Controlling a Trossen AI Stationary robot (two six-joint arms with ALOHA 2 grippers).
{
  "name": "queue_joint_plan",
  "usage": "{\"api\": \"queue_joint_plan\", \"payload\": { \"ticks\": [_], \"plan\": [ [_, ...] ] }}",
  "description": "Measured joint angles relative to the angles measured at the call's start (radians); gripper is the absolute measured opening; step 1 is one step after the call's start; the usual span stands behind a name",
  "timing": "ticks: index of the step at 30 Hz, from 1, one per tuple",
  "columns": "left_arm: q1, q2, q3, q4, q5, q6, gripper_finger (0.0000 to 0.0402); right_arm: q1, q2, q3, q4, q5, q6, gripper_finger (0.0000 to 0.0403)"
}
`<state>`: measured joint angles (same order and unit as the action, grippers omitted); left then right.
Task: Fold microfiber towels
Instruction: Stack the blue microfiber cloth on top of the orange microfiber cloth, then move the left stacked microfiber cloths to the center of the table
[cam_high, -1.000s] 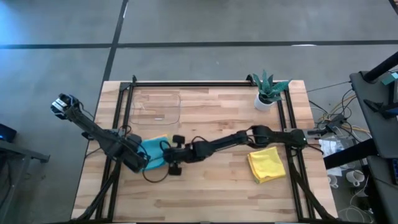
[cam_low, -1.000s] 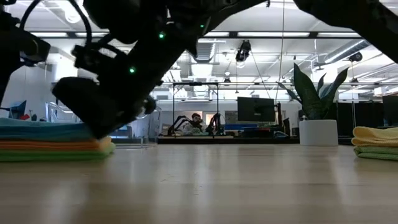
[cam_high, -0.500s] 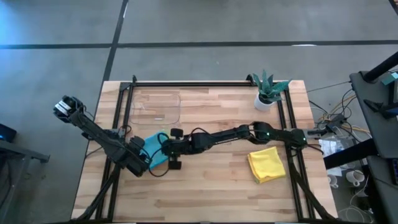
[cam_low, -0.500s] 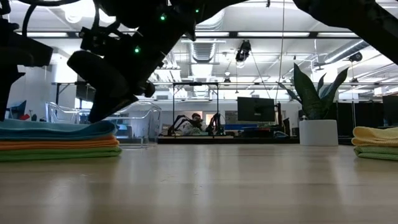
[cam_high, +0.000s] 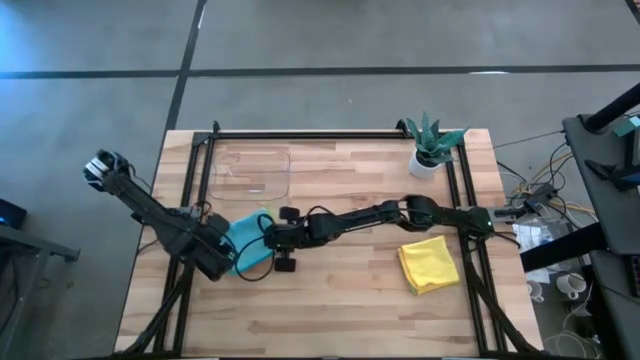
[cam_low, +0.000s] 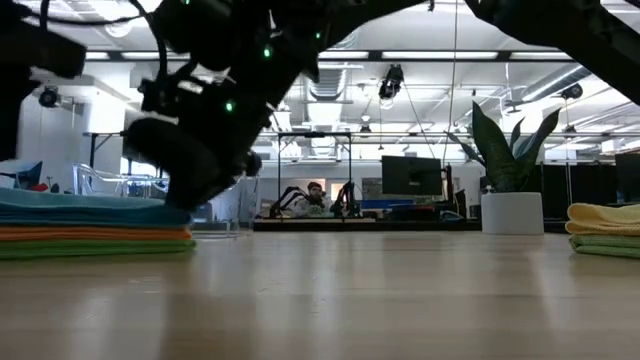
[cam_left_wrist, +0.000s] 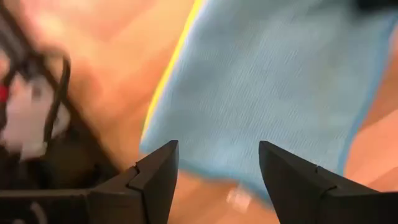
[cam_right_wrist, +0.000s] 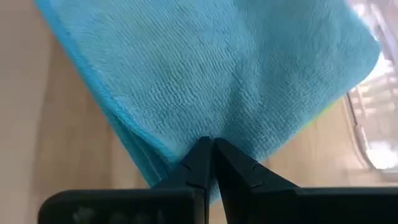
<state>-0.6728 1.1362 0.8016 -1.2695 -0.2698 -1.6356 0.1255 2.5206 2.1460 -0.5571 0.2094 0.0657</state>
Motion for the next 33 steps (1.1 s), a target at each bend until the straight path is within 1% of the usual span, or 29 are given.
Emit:
{"api": "queue_joint_plan", "payload": {
  "ticks": [3, 5, 7, 9, 11, 13, 19, 24, 26, 29, 31, 33],
  "plan": [
    [-0.001, -0.018, -0.021, 0.073, -0.128, 0.029, 0.0206, -0.002, -0.002, -0.008, 0.018, 0.001, 0.008, 0.0017],
    [-0.001, -0.013, -0.049, 0.138, -0.146, 0.097, 0.0206, -0.001, -0.011, -0.002, 0.033, 0.021, 0.023, 0.0017],
    [-0.001, -0.003, -0.079, 0.184, -0.138, 0.125, 0.0206, 0.004, -0.019, 0.009, 0.048, 0.052, 0.028, 0.0017],
    [-0.003, 0.013, -0.105, 0.186, -0.105, 0.124, 0.0206, 0.009, -0.025, 0.015, 0.084, 0.061, 0.015, 0.0017],
    [-0.005, 0.03, -0.127, 0.19, -0.067, 0.125, 0.0206, 0.014, -0.026, 0.017, 0.145, 0.06, 0.007, 0.0017],
    [-0.009, 0.043, -0.151, 0.197, -0.05, 0.125, 0.0206, 0.016, -0.014, 0.014, 0.231, 0.052, 0.012, 0.0017],
    [-0.015, 0.088, -0.189, 0.251, -0.035, 0.125, 0.0206, 0.012, 0.092, 0.002, 0.419, 0.053, 0.116, 0.0017],
    [-0.035, 0.108, -0.196, 0.266, -0.022, 0.124, 0.0206, 0.024, 0.135, 0.002, 0.61, 0.054, 0.147, 0.0017],
    [-0.042, 0.104, -0.193, 0.264, -0.019, 0.11, 0.0206, 0.025, 0.146, 0.002, 0.681, 0.057, 0.146, 0.0017],
    [-0.058, 0.065, -0.165, 0.227, -0.02, 0.098, 0.0206, 0.022, 0.153, 0.003, 0.734, 0.063, 0.144, 0.0017],
    [-0.072, 0.034, -0.136, 0.18, -0.045, 0.097, 0.0206, 0.014, 0.156, 0.025, 0.722, 0.058, 0.151, 0.0017],
    [-0.087, -0.007, -0.117, 0.154, -0.095, 0.097, 0.0206, 0.006, 0.16, 0.057, 0.682, 0.044, 0.176, 0.0017]
  ]
}}
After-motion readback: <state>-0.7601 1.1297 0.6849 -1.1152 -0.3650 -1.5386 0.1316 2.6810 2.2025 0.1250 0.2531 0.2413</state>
